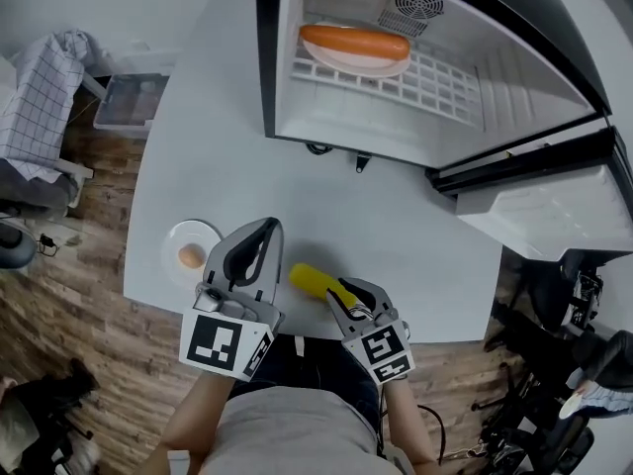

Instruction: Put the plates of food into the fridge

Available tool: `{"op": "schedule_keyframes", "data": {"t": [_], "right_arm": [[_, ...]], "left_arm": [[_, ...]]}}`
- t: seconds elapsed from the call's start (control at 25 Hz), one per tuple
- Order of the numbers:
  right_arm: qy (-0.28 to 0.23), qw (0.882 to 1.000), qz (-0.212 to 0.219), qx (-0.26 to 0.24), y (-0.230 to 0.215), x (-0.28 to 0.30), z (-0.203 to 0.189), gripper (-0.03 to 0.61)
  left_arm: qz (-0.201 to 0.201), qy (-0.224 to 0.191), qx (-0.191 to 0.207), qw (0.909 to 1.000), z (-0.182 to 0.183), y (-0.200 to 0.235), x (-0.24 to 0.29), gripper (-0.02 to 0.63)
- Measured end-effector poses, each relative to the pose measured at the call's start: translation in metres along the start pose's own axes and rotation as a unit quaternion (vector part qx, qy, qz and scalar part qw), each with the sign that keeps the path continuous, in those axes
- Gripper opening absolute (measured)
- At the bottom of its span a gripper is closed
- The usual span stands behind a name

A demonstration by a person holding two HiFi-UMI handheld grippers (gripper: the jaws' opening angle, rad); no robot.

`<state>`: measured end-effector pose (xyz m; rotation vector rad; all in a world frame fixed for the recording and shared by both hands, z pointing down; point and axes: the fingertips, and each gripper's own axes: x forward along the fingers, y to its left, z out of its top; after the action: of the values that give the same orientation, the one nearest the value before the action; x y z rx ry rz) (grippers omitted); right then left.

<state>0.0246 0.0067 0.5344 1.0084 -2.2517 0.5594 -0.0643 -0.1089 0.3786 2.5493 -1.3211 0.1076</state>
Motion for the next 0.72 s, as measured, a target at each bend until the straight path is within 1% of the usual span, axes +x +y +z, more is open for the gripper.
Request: {"op": "schedule_keyframes", "data": {"t": [0.24,0.4,0.56,0.72], "right_arm": [[0.044,0.998,0.027,-0.037,0.009,0.015,-0.029,0.146],[0.062,0.996,0.030,-0.062,0.009,0.022,-0.041,0.181],[0.070,0.992,0.025,-0.104,0.010,0.029,-0.041,0.212],[0.079,0.989,0.031,-0.118,0.012,0.039,-0.049,0.224]], "left_arm": [[0.025,0.010,-0.006,0.9996,-0.020,-0.010,-0.013,0.009],[0.041,0.016,-0.001,0.9990,-0.037,-0.013,-0.018,0.008],[0.049,0.005,0.000,0.9988,-0.045,-0.017,-0.020,0.009],[0.056,-0.009,0.019,0.9982,-0.043,-0.021,-0.018,0.009]]}}
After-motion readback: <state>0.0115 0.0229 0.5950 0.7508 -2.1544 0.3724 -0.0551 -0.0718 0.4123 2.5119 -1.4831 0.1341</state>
